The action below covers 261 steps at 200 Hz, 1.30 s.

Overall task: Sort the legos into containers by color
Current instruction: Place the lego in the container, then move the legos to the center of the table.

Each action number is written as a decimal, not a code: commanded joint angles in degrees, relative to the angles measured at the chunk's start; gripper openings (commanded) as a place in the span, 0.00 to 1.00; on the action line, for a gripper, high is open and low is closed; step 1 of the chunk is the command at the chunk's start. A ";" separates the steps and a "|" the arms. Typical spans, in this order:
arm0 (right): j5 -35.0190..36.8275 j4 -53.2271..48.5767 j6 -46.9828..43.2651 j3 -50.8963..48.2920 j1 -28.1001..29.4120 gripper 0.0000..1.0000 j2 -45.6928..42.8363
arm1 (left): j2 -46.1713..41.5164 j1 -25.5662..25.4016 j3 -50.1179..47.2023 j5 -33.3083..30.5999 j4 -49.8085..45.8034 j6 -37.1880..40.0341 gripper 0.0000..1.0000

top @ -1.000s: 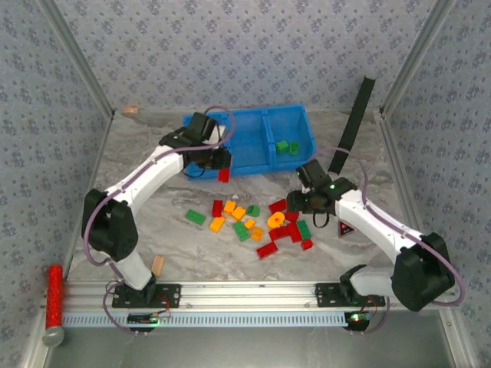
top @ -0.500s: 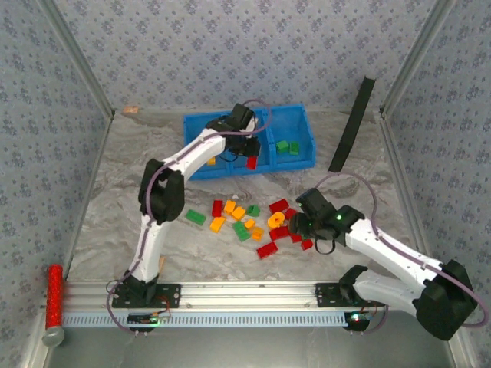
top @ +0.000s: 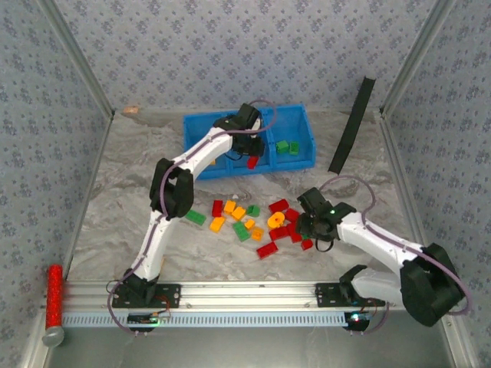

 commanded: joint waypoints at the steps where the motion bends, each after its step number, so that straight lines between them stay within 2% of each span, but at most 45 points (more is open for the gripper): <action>1: 0.44 3.29 -1.18 -0.44 -0.21 0.60 2.72 | 1.41 -0.20 2.24 -1.21 -2.54 0.51 0.42; 29: 0.20 5.09 -1.76 0.05 -0.18 0.59 5.55 | 1.81 -0.11 3.59 -0.71 -3.22 0.69 0.53; 61: 0.07 5.84 -1.79 0.57 -0.45 0.58 8.88 | -0.33 -0.19 3.93 0.19 -4.58 1.88 0.56; 99: 0.22 6.10 -1.75 1.57 -0.43 0.58 14.27 | -7.60 -0.70 1.42 0.11 -6.78 4.60 0.59; 143: -0.14 8.22 -3.26 4.66 -0.21 0.57 20.32 | -19.51 -0.99 -10.44 -0.64 -4.96 6.14 0.60; 181: 1.90 4.92 -5.39 9.24 0.42 0.59 25.68 | -29.65 -0.96 -22.98 -0.33 -3.90 6.33 0.62; 210: 2.05 4.88 -6.44 9.58 0.51 0.60 25.95 | -36.84 -0.89 -32.84 -0.77 -4.42 5.22 0.62; 261: 1.17 4.53 -7.86 10.23 1.20 0.70 25.15 | -44.52 -1.00 -49.42 -2.97 -3.60 0.25 0.64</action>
